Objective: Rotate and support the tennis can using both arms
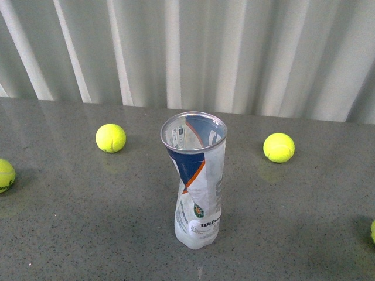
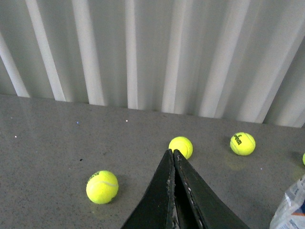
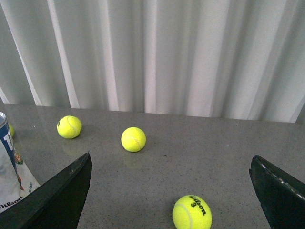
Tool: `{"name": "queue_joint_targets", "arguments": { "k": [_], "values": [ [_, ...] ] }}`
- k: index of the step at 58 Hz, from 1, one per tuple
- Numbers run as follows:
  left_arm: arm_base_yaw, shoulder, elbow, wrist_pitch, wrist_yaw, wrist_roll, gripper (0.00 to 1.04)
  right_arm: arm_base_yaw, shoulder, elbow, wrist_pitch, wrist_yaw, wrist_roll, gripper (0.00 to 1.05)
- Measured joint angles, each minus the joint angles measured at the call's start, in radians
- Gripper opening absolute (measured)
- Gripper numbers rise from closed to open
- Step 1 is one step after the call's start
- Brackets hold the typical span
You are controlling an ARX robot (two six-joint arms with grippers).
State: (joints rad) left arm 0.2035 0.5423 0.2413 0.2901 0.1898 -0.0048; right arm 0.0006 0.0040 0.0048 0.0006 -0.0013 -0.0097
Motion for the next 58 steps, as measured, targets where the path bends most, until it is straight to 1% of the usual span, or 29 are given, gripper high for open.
{"name": "queue_joint_targets", "arguments": {
  "k": [16, 21, 28, 52, 58],
  "values": [
    [-0.085, -0.111, -0.101, 0.000, -0.079, 0.000, 0.04, 0.000, 0.000, 0.000, 0.000, 0.001, 0.000, 0.98],
    [-0.160, -0.146, -0.125, -0.012, -0.178, 0.000, 0.04, 0.000, 0.000, 0.000, 0.000, 0.000, 0.000, 0.98],
    [-0.204, -0.190, -0.151, -0.028, -0.182, 0.000, 0.04, 0.000, 0.000, 0.000, 0.000, 0.002, 0.000, 0.98],
    [-0.204, -0.317, -0.206, -0.101, -0.190, 0.000, 0.04, 0.000, 0.000, 0.000, 0.000, 0.002, 0.000, 0.98],
    [-0.204, -0.345, -0.217, -0.094, -0.191, 0.001, 0.04, 0.000, 0.000, 0.000, 0.000, 0.003, 0.000, 0.98]
  ]
}}
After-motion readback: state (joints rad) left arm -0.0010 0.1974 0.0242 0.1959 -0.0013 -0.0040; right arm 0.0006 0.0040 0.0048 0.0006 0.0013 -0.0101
